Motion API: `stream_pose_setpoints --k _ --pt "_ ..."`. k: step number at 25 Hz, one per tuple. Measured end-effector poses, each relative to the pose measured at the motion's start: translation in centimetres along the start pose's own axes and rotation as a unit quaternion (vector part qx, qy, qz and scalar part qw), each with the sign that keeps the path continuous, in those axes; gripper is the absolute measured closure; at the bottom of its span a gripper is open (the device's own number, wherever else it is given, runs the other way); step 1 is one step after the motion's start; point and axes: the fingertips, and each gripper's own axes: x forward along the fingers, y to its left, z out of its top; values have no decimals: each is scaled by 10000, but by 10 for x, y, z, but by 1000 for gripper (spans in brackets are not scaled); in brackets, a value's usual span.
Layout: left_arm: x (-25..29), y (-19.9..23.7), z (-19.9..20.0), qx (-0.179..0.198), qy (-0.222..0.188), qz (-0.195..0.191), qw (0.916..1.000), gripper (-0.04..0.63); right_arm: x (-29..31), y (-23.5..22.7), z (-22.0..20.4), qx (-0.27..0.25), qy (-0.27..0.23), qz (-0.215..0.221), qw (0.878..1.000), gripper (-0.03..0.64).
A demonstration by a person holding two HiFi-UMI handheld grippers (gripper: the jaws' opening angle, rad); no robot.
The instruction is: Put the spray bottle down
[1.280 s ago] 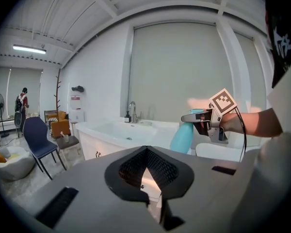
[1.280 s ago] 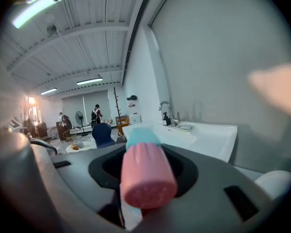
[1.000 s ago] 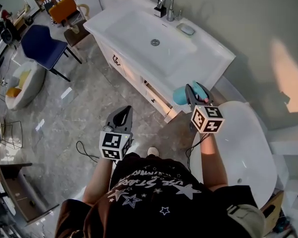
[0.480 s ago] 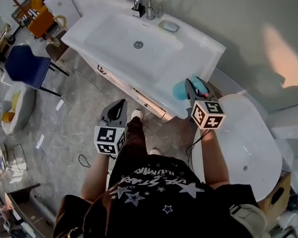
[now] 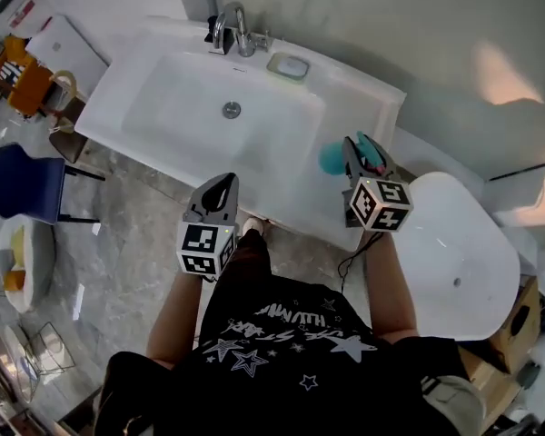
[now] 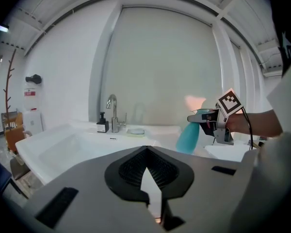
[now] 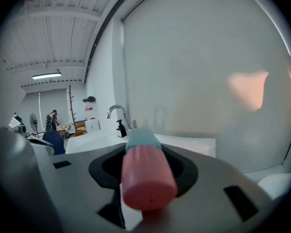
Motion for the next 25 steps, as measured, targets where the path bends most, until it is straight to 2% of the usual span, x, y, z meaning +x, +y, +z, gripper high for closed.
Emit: stream_pose_setpoints --k 3,10,21,25 --pt "29 15 11 77 69 -331 9994 580 21 -7 8 58 1 -336 9994 463" --pt "89 44 33 206 131 -788 9966 580 75 -21 30 72 -37 -778 9969 465" --pt "163 75 46 413 278 -1332 9898 580 153 -49 43 90 -20 -1380 9904 465" --pt "186 82 52 340 327 -1491 9877 580 177 -56 45 84 39 -1490 9888 465"
